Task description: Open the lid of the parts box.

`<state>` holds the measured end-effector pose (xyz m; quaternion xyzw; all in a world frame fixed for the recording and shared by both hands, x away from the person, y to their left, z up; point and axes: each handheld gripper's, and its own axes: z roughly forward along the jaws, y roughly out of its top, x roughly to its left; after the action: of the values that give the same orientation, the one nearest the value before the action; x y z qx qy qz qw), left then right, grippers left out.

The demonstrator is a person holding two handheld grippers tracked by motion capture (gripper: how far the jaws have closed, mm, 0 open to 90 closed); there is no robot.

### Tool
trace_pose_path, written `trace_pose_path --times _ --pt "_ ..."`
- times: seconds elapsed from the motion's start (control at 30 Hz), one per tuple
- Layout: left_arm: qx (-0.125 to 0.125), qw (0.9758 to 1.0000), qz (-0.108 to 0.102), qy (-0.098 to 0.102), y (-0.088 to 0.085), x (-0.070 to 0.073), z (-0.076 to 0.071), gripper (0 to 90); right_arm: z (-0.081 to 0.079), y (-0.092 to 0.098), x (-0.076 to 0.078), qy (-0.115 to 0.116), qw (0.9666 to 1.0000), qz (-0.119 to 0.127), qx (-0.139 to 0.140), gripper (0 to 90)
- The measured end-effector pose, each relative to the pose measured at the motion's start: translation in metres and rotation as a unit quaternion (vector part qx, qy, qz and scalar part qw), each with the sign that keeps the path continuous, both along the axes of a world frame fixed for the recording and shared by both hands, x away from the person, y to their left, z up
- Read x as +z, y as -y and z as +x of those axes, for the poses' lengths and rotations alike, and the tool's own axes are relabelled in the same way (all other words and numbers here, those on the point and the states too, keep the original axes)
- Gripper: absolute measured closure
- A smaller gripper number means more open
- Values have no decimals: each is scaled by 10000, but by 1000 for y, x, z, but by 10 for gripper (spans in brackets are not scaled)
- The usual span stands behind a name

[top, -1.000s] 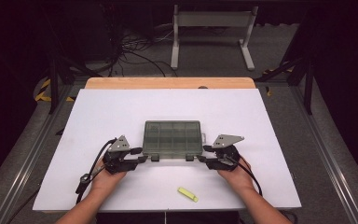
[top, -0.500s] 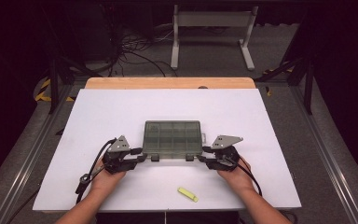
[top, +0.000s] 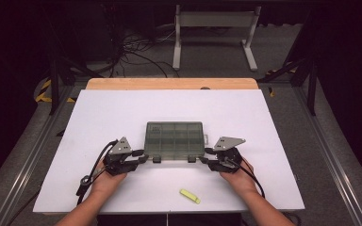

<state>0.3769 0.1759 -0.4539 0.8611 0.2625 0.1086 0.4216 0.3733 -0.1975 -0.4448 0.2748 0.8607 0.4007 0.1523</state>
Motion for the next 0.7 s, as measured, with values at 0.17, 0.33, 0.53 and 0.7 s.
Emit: trace_pose_path --times 0.17,0.33,0.53,0.7 --pt "-28 10000 -3 4 -1 1 0 691 -2 1 2 47 10000 21 6 626" --pt "-36 10000 10 11 -2 3 -1 715 -3 3 5 108 9999 108 2 663" --pt "-30 9998 -176 38 -7 7 -1 774 -3 9 8 59 9995 309 -44 722" --pt "-19 9988 -494 3 -12 9 1 816 -3 9 11 35 9988 487 -60 787"
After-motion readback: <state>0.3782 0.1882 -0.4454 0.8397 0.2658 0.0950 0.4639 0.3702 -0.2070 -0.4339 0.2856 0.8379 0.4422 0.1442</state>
